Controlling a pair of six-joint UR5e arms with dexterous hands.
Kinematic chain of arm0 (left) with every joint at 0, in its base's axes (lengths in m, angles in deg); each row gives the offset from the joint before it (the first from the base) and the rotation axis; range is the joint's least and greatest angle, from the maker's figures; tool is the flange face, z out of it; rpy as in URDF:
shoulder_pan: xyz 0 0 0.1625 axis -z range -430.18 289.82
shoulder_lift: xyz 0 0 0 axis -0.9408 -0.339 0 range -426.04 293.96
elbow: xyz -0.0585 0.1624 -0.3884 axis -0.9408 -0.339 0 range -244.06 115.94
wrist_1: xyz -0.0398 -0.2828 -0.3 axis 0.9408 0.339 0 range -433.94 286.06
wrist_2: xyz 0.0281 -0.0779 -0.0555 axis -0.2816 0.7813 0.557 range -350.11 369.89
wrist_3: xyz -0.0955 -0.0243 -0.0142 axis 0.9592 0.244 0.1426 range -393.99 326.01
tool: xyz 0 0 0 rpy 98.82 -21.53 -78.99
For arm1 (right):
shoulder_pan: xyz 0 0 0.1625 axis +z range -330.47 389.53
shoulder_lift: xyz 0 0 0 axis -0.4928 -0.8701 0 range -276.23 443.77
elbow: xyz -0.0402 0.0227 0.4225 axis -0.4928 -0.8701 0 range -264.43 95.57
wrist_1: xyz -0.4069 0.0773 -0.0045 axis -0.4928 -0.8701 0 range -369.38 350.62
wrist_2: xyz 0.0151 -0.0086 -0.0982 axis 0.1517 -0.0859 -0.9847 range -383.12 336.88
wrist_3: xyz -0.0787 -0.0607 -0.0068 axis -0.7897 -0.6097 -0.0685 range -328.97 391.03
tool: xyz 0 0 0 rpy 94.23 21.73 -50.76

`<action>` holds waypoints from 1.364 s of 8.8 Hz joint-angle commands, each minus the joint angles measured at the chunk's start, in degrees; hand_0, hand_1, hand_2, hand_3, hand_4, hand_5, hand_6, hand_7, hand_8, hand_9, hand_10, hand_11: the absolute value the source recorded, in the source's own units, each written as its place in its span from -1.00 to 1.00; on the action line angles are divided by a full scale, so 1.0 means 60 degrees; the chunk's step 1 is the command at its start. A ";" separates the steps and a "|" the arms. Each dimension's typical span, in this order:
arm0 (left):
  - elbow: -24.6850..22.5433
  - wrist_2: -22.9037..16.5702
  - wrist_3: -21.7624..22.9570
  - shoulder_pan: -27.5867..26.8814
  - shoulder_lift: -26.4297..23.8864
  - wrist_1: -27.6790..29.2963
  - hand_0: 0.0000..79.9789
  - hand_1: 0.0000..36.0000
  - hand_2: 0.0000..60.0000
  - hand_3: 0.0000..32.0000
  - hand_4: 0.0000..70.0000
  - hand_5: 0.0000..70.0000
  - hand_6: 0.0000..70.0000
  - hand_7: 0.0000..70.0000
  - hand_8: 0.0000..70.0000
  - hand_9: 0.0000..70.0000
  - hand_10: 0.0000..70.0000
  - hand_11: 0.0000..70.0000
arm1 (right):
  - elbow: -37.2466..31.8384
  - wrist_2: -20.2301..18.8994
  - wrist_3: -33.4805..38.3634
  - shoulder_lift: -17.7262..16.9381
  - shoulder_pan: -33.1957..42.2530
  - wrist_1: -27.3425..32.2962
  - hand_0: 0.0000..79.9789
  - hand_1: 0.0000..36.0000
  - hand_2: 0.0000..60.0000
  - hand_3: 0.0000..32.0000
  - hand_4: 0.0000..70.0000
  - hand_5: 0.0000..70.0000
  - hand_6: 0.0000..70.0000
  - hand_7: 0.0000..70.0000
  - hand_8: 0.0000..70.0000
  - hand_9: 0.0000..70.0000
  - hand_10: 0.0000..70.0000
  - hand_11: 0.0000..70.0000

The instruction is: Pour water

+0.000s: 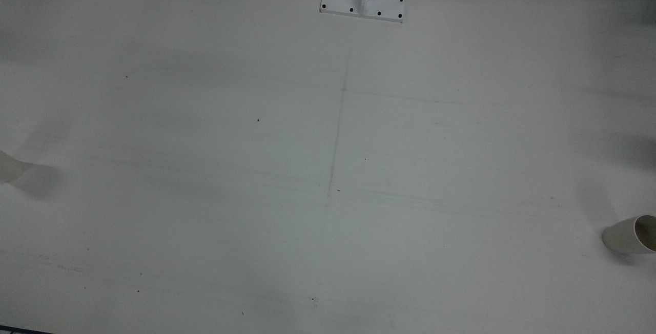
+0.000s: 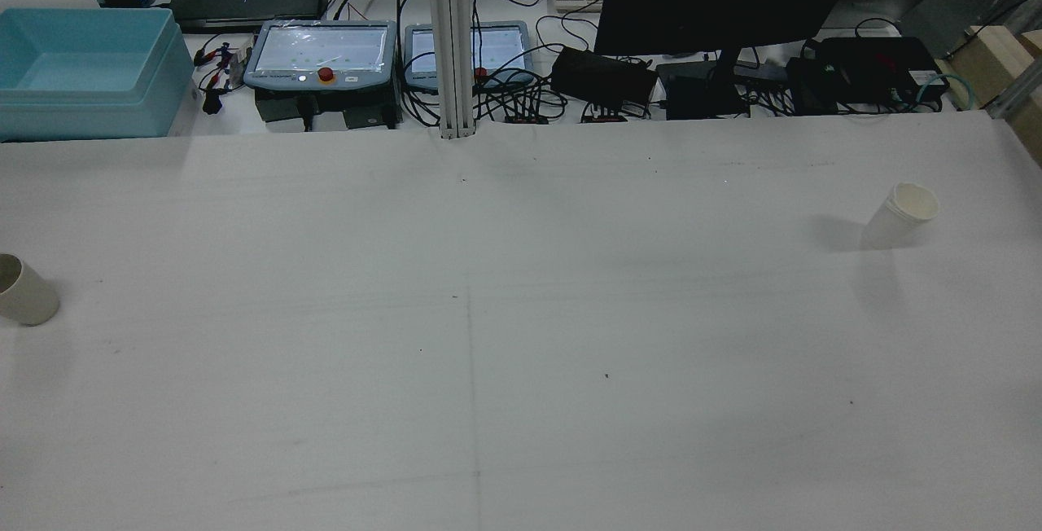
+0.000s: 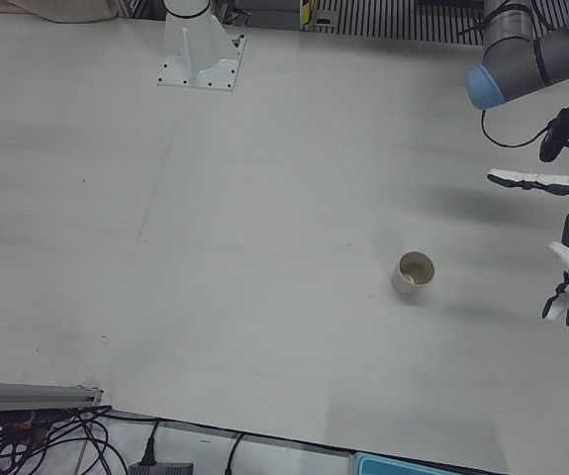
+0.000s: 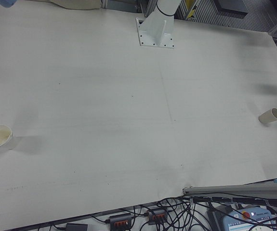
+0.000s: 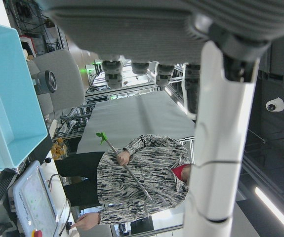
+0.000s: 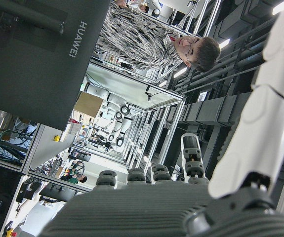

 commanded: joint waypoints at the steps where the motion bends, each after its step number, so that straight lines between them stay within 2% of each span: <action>1: 0.0014 -0.0002 -0.0019 0.0000 0.0016 0.0089 0.37 -0.58 -1.00 -0.26 -0.73 -0.91 -0.94 -0.67 -0.97 -0.97 -0.91 -0.81 | 0.0002 -0.0011 0.0017 -0.0007 0.0000 0.0000 0.12 -0.61 -1.00 0.21 -0.88 -0.74 -0.94 -0.76 -0.91 -0.99 -0.97 -0.94; 2: 0.0014 -0.0002 -0.0019 0.0000 0.0031 0.0118 0.34 -0.66 -1.00 -0.25 -0.73 -0.71 -0.94 -0.65 -0.97 -0.97 -0.90 -0.81 | 0.0031 -0.0011 0.0002 -0.0007 0.0000 0.0000 0.11 -0.62 -1.00 0.25 -0.87 -0.73 -0.95 -0.77 -0.91 -0.99 -0.97 -0.95; 3: 0.0057 0.0013 -0.0034 0.0000 0.0190 0.0220 0.39 -0.51 -1.00 -0.18 -0.74 -0.57 -0.93 -0.61 -0.97 -0.96 -0.89 -0.79 | 0.0061 -0.0040 -0.0085 -0.0007 -0.0044 0.0000 0.12 -0.58 -1.00 0.31 -0.85 -0.70 -0.94 -0.76 -0.89 -0.99 -0.97 -0.95; 4: 0.0203 0.0042 -0.0164 -0.0334 0.0685 0.0511 0.45 -0.37 -1.00 -0.45 -0.69 -0.52 -0.91 -0.58 -0.95 -0.96 -0.90 -0.80 | -0.0026 -0.0055 -0.0463 -0.0021 -0.0392 0.0000 0.14 -0.54 -0.99 -0.11 -0.80 -0.67 -0.91 -0.77 -0.89 -1.00 -0.98 -0.96; 5: 0.0683 0.0129 -0.0441 -0.0801 0.1009 0.1239 0.44 -0.41 -1.00 -0.45 -0.67 -0.68 -0.91 -0.59 -0.93 -0.96 -0.94 -0.85 | -0.0027 -0.0012 -0.0670 -0.0021 -0.0990 0.0000 0.14 -0.53 -0.98 -0.27 -0.77 -0.67 -0.91 -0.79 -0.91 -1.00 -1.00 -0.99; 6: 0.1253 0.0174 -0.0719 -0.0806 0.1375 0.2131 0.45 -0.38 -1.00 -0.60 -0.60 -0.74 -0.91 -0.61 -0.88 -0.96 -0.97 -0.91 | -0.0027 0.0003 -0.0889 -0.0007 -0.1373 -0.0014 0.14 -0.47 -0.93 -0.10 -0.78 -0.66 -0.93 -0.79 -0.92 -1.00 -1.00 -1.00; 7: 0.1505 0.0290 -0.1259 -0.0820 0.1756 0.2792 0.48 -0.28 -1.00 -0.99 -0.52 -0.70 -0.87 -0.59 -0.89 -0.96 -0.96 -0.88 | -0.0027 0.0032 -0.1167 -0.0007 -0.1595 -0.0058 0.16 -0.39 -0.87 -0.15 -0.80 -0.65 -0.94 -0.79 -0.94 -1.00 -1.00 -1.00; 8: 0.1841 0.0291 -0.2120 -0.0835 0.1962 0.3481 0.53 -0.18 -1.00 -1.00 -0.51 -0.75 -0.86 -0.62 -0.91 -0.97 -0.94 -0.85 | -0.0288 0.0323 -0.1271 -0.0021 -0.1930 -0.0073 0.16 -0.30 -0.74 -0.86 -0.82 -0.62 -0.92 -0.75 -0.96 -0.99 -0.99 -0.95; 9: 0.2033 0.0219 -0.2912 -0.0864 0.1950 0.3865 0.52 -0.17 -1.00 -1.00 -0.56 -0.87 -0.89 -0.67 -0.92 -0.98 -0.96 -0.87 | -0.1262 0.1036 -0.1156 -0.0007 -0.2441 0.0116 0.17 -0.22 -0.65 -1.00 -0.89 -0.59 -0.92 -0.77 -0.94 -0.97 -0.94 -0.88; 10: 0.2122 0.0218 -0.3238 -0.1039 0.1950 0.3955 0.44 -0.32 -1.00 -1.00 -0.60 -0.91 -0.91 -0.71 -0.93 -0.98 -0.99 -0.93 | -0.1533 0.1319 -0.1199 -0.0021 -0.2867 0.0219 0.16 -0.26 -0.65 -1.00 -0.93 -0.56 -0.91 -0.78 -0.91 -0.96 -0.89 -0.80; 11: 0.2573 0.0261 -0.3387 -0.1432 0.1790 0.4232 0.41 -0.36 -1.00 -1.00 -0.61 -0.94 -0.91 -0.73 -0.93 -0.99 -0.99 -0.93 | -0.1521 0.1336 -0.1214 -0.0021 -0.3060 0.0235 0.15 -0.33 -0.66 -1.00 -0.85 -0.48 -0.87 -0.70 -0.88 -0.91 -0.82 -0.71; 12: 0.3157 0.0320 -0.3606 -0.1711 0.1383 0.4380 0.43 -0.32 -1.00 -1.00 -0.61 -0.97 -0.91 -0.73 -0.91 -0.99 -0.98 -0.91 | -0.1507 0.1496 -0.1214 -0.0021 -0.3076 0.0235 0.15 -0.33 -0.64 -1.00 -0.76 -0.41 -0.89 -0.71 -0.89 -0.94 -0.84 -0.74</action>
